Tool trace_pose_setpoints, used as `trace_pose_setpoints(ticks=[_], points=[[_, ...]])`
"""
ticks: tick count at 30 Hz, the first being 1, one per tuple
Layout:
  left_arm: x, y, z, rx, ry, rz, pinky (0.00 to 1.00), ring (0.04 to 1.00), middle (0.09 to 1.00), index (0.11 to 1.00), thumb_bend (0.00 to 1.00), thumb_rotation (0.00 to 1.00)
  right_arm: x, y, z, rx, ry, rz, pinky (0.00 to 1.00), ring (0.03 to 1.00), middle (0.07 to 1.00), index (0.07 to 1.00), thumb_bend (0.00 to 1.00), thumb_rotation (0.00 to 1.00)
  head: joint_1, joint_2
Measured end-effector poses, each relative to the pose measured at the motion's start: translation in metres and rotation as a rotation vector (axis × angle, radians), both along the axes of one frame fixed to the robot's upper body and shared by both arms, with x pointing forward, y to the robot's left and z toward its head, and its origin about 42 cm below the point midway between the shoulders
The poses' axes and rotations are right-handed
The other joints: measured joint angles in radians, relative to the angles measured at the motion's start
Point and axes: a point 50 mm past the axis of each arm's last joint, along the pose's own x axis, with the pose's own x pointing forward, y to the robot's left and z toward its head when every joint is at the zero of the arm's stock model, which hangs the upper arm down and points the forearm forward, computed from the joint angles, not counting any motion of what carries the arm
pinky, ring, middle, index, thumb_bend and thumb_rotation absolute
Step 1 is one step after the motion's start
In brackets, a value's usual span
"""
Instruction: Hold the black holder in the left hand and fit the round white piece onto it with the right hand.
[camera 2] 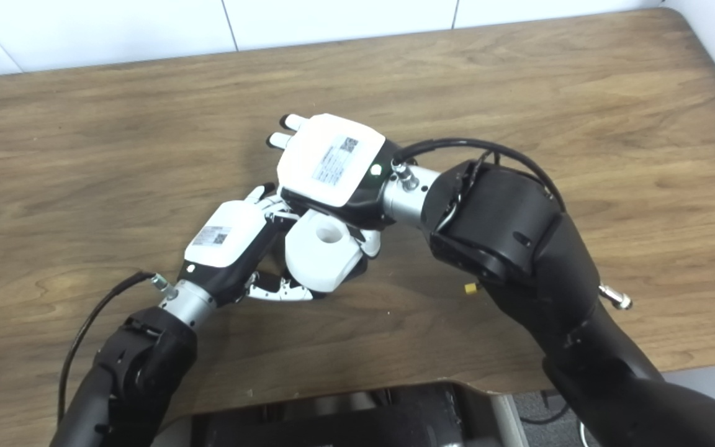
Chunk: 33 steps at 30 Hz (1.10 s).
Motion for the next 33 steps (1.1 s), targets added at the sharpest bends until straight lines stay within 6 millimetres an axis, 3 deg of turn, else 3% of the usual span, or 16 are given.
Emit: trace_pose_setpoints(ticks=[33], points=[[0.0002, 0.0000, -0.0011, -0.002, -0.007, 0.004, 1.00, 0.890, 0.799, 0.485, 0.52, 0.06, -0.0010, 0.0024, -0.0026, 0.024, 0.003, -0.001, 1.00, 0.959, 0.793, 0.482, 0.52, 0.13, 0.008, 0.002]])
